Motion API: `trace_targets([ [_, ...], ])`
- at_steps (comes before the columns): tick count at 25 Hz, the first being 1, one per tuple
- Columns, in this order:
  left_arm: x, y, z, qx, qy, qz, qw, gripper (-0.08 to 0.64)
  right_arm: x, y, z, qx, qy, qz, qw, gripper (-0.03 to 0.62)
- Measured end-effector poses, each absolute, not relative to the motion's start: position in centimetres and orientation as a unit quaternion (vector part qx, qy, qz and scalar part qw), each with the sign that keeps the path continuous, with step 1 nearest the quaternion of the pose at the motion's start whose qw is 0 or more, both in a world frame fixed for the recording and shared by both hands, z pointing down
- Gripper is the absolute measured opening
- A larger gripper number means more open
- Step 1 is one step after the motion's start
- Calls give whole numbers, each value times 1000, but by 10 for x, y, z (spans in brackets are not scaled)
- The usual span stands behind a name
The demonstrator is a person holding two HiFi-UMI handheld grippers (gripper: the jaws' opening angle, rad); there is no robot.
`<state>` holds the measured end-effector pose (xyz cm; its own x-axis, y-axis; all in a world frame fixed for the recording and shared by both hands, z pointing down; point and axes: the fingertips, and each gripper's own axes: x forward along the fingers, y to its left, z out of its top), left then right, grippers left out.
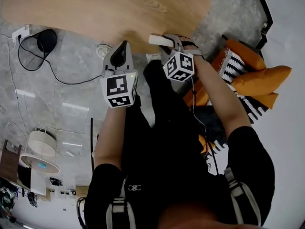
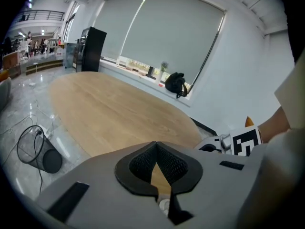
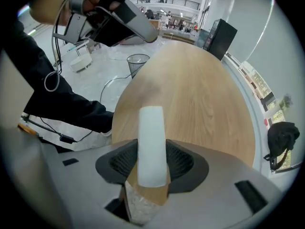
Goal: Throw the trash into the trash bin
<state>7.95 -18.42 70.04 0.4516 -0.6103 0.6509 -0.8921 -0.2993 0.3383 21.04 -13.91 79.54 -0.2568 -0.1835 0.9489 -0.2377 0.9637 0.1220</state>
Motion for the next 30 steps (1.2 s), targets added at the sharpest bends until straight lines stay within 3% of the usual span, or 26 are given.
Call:
trace_targets([
  [7,68,-188,691,790,-493,207,299,12,207,-146,780,168,-783,82,594,171],
  [14,45,-204,677,762,-547,156,309,12,165,-184,727,229,-812,134,519,170],
  [22,-28,-197,669,700,-622,116,330,12,67,-223,692,248,-847,146,447,170],
  [30,-153,-162,681,603,-710,79,354,12,-73,-224,687,186,-886,135,402,170],
])
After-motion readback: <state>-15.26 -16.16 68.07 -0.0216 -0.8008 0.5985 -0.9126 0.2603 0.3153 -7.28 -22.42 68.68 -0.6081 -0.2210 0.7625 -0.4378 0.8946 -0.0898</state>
